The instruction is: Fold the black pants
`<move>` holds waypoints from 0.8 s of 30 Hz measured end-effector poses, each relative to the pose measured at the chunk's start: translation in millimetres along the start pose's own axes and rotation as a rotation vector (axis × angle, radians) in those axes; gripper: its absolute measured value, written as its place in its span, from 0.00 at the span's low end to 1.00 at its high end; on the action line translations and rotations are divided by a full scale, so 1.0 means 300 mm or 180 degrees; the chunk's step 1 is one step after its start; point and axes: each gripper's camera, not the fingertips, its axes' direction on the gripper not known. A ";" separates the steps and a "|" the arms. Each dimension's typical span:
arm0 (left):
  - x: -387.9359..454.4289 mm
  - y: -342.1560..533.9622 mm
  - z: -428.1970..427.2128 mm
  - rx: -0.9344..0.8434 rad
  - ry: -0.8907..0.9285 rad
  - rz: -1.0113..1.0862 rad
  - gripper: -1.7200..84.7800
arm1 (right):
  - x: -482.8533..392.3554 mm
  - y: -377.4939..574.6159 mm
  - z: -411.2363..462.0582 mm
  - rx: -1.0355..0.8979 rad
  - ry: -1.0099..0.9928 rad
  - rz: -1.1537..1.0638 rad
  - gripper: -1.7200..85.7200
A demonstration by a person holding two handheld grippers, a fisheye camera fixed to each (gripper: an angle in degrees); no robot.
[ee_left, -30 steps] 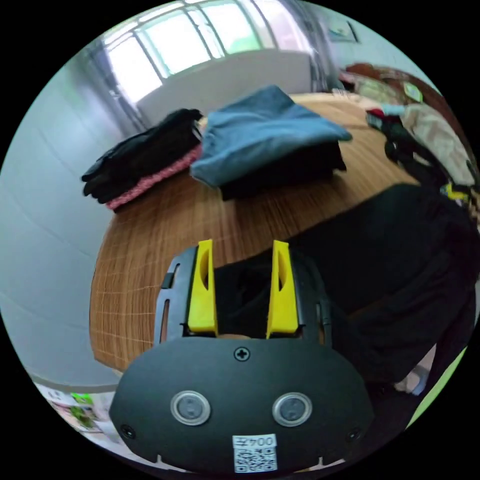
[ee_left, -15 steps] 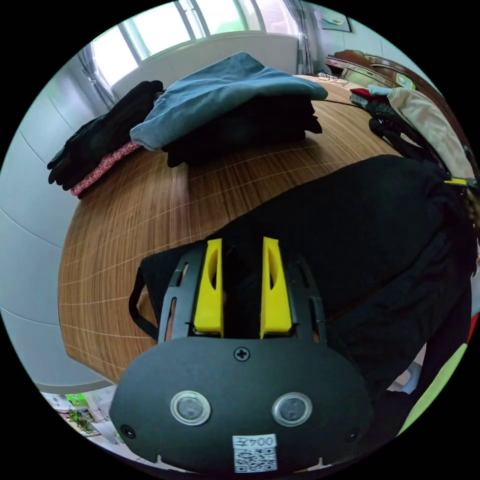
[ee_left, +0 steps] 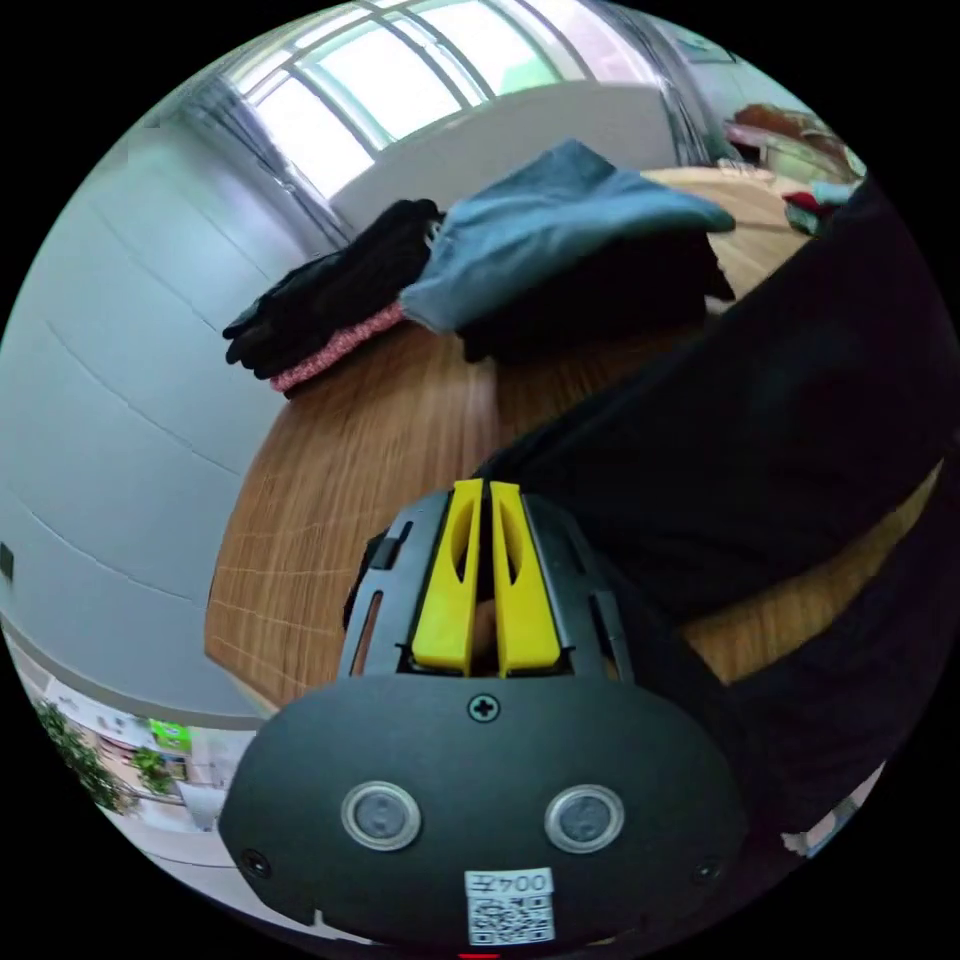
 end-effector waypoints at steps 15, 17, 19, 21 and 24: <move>-0.487 0.571 -0.041 0.0249 0.1072 -0.1994 0.03 | 0.362 0.773 0.045 -0.1327 -0.1590 0.0730 0.02; -0.533 0.688 -0.054 0.0270 0.1209 -0.2173 0.02 | 0.414 0.962 0.006 -0.1482 -0.2051 0.1106 0.01; -0.554 0.733 -0.061 0.0243 0.1202 -0.2178 0.02 | 0.474 1.137 -0.022 -0.1565 -0.2425 0.1612 0.01; -0.585 0.742 -0.079 0.0305 0.1161 -0.2179 0.02 | 0.550 1.331 -0.050 -0.1536 -0.2615 0.2271 0.01; -0.677 0.708 -0.130 0.0591 0.1118 -0.2231 0.02 | 0.593 1.477 -0.065 -0.1554 -0.2705 0.2620 0.01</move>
